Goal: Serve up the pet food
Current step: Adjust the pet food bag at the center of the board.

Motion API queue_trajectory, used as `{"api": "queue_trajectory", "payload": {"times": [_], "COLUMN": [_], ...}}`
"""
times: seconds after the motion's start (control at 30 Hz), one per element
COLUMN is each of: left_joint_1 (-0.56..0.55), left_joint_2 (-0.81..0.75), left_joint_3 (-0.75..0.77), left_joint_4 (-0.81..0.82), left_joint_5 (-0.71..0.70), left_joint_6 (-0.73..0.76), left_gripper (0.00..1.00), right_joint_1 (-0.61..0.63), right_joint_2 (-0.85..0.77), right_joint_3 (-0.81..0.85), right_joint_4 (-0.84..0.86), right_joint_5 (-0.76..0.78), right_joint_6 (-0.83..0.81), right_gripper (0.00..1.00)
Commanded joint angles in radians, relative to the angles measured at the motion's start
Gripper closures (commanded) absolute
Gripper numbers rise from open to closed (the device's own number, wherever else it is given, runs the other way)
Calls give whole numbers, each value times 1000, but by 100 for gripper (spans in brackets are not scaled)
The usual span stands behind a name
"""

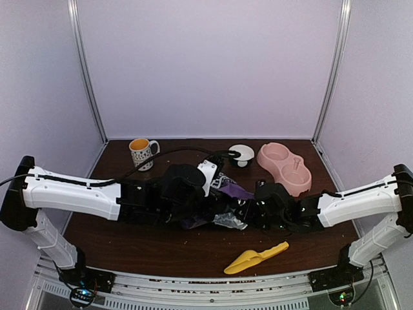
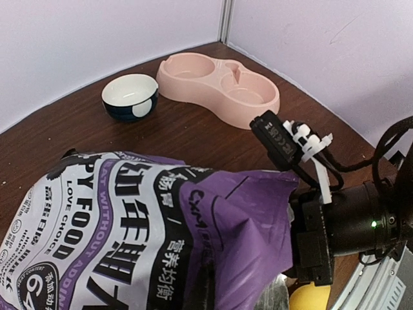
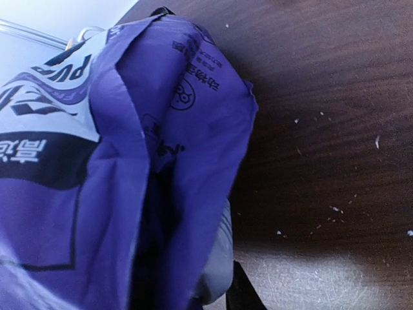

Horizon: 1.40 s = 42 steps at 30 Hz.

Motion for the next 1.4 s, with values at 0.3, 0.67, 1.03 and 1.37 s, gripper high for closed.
{"api": "queue_trajectory", "payload": {"times": [0.3, 0.67, 1.03, 1.37], "left_joint_1": [18, 18, 18, 18], "left_joint_2": [2, -24, -40, -59], "left_joint_3": [59, 32, 29, 47], "left_joint_4": [59, 66, 77, 82], "left_joint_5": [26, 30, 38, 1], "left_joint_6": [-31, -47, -37, -20], "left_gripper": [100, 100, 100, 100], "right_joint_1": [96, 142, 155, 195], "right_joint_2": [-76, -119, -1, 48], "right_joint_3": [-12, 3, 74, -13], "right_joint_4": [-129, -66, -123, -150], "right_joint_5": [42, 172, 150, 120], "right_joint_6": [139, 199, 134, 229], "right_gripper": [48, 31, 25, 25]}}
